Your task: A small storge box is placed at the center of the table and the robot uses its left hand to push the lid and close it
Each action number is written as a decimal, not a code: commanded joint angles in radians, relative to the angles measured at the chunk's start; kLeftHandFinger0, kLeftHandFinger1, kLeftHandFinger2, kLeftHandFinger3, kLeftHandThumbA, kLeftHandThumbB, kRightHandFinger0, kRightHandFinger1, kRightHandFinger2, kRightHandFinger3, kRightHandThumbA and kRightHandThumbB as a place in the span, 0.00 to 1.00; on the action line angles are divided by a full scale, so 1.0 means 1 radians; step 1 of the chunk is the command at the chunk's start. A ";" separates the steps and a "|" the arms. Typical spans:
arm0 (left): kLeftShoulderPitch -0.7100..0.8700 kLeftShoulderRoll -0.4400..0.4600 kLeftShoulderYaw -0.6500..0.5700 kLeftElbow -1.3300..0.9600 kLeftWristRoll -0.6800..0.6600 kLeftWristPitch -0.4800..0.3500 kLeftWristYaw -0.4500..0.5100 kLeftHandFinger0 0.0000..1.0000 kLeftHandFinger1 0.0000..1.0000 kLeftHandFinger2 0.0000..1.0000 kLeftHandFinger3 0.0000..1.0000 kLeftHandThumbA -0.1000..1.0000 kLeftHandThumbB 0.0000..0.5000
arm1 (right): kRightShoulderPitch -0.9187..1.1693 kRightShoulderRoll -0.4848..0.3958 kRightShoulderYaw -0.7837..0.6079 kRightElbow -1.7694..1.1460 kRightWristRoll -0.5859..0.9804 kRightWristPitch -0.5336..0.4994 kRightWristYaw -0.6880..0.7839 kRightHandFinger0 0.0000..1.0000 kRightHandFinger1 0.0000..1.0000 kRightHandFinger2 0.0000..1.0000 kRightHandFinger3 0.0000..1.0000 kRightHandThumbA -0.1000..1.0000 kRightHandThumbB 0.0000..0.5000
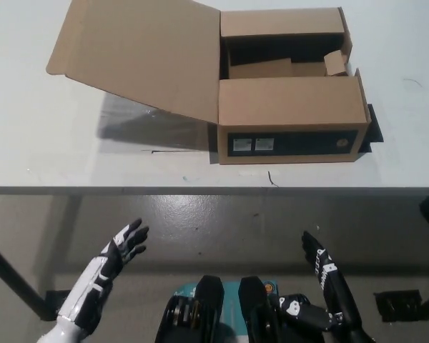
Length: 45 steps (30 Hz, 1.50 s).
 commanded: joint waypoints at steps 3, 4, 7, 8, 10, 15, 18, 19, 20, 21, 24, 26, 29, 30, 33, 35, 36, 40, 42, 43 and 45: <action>-0.048 0.036 0.034 -0.200 -0.428 0.122 -0.111 1.00 1.00 1.00 1.00 1.00 0.73 | -0.024 0.003 0.005 -0.027 0.001 -0.082 -0.011 1.00 1.00 1.00 1.00 1.00 0.78; -0.063 0.038 0.048 -0.217 -0.490 0.160 -0.104 1.00 1.00 1.00 1.00 1.00 0.77 | -0.023 0.002 0.006 -0.026 0.002 -0.082 -0.009 1.00 1.00 1.00 1.00 1.00 0.77; -0.107 0.037 0.080 -0.251 -0.638 0.258 -0.062 1.00 1.00 1.00 1.00 1.00 0.87 | -0.013 0.003 0.005 -0.030 0.000 -0.082 -0.015 1.00 1.00 1.00 1.00 1.00 0.78; -0.124 0.033 0.093 -0.252 -0.680 0.281 -0.045 1.00 1.00 1.00 1.00 1.00 0.87 | -0.007 0.003 0.006 -0.035 -0.002 -0.082 -0.015 1.00 1.00 1.00 1.00 1.00 0.77; -0.160 0.027 0.119 -0.224 -0.743 0.301 -0.043 1.00 1.00 1.00 1.00 1.00 0.85 | -0.003 0.005 0.008 -0.038 -0.003 -0.082 -0.016 1.00 1.00 1.00 1.00 1.00 0.77; -0.247 0.002 0.171 -0.137 -0.856 0.357 -0.047 1.00 1.00 1.00 1.00 1.00 0.82 | -0.003 0.005 0.008 -0.032 -0.001 -0.082 -0.016 1.00 1.00 1.00 1.00 1.00 0.79; -0.292 -0.024 0.196 -0.092 -0.932 0.400 -0.023 1.00 1.00 1.00 1.00 1.00 0.82 | -0.006 0.007 0.007 -0.030 0.002 -0.082 -0.017 1.00 1.00 1.00 1.00 1.00 0.79; -0.302 -0.033 0.204 -0.082 -0.940 0.412 -0.004 1.00 1.00 1.00 1.00 1.00 0.81 | -0.006 0.007 0.006 -0.030 0.003 -0.082 -0.017 1.00 1.00 1.00 1.00 1.00 0.79; -0.312 -0.039 0.211 -0.071 -0.945 0.423 0.009 1.00 1.00 1.00 1.00 1.00 0.81 | -0.006 0.007 0.006 -0.030 0.003 -0.082 -0.016 1.00 1.00 1.00 1.00 1.00 0.80; -0.332 -0.050 0.225 -0.045 -0.961 0.438 0.018 1.00 1.00 1.00 1.00 1.00 0.78 | -0.006 0.008 0.006 -0.033 0.005 -0.082 -0.014 1.00 1.00 1.00 1.00 1.00 0.80; -0.373 -0.076 0.256 0.019 -0.992 0.459 0.019 1.00 1.00 1.00 1.00 1.00 0.75 | -0.009 0.006 0.006 -0.031 0.004 -0.082 -0.015 1.00 1.00 1.00 1.00 1.00 0.79; -0.395 -0.087 0.275 0.054 -1.017 0.477 0.018 1.00 1.00 1.00 1.00 1.00 0.74 | -0.008 0.005 0.007 -0.034 0.002 -0.082 -0.015 1.00 1.00 1.00 1.00 1.00 0.79; -0.426 -0.102 0.302 0.106 -1.026 0.497 0.013 1.00 1.00 1.00 1.00 1.00 0.71 | -0.008 0.006 0.006 -0.036 0.005 -0.082 -0.012 1.00 1.00 1.00 1.00 1.00 0.80; -0.433 -0.105 0.309 0.119 -1.023 0.502 0.013 1.00 1.00 1.00 1.00 1.00 0.71 | -0.008 0.006 0.006 -0.036 0.004 -0.082 -0.013 1.00 1.00 1.00 1.00 1.00 0.80; -0.455 -0.113 0.329 0.160 -1.011 0.517 0.013 1.00 1.00 1.00 1.00 1.00 0.71 | -0.008 0.006 0.006 -0.035 0.006 -0.082 -0.012 1.00 1.00 1.00 1.00 1.00 0.79; -0.464 -0.116 0.339 0.189 -0.993 0.524 0.010 1.00 1.00 1.00 1.00 1.00 0.70 | -0.008 0.007 0.006 -0.035 0.005 -0.082 -0.014 1.00 1.00 1.00 1.00 1.00 0.79; -0.466 -0.117 0.342 0.195 -0.990 0.527 0.010 1.00 1.00 1.00 1.00 1.00 0.71 | -0.009 0.006 0.006 -0.036 0.005 -0.082 -0.014 1.00 1.00 1.00 1.00 1.00 0.79; -0.493 -0.125 0.364 0.247 -0.965 0.543 -0.010 1.00 1.00 1.00 1.00 1.00 0.70 | -0.015 0.006 0.004 -0.040 0.002 -0.082 -0.017 1.00 1.00 1.00 1.00 1.00 0.78; -0.500 -0.127 0.372 0.275 -0.945 0.550 -0.017 1.00 1.00 1.00 1.00 1.00 0.70 | -0.016 0.006 0.004 -0.041 0.005 -0.082 -0.015 1.00 1.00 1.00 1.00 1.00 0.78; -0.503 -0.129 0.377 0.281 -0.940 0.556 -0.019 1.00 1.00 1.00 1.00 1.00 0.70 | -0.016 0.006 0.003 -0.041 0.005 -0.082 -0.016 1.00 1.00 1.00 1.00 1.00 0.78; -0.507 -0.134 0.387 0.297 -0.928 0.567 -0.010 1.00 1.00 1.00 1.00 1.00 0.71 | -0.016 0.007 0.003 -0.037 0.007 -0.082 -0.015 1.00 1.00 1.00 1.00 1.00 0.78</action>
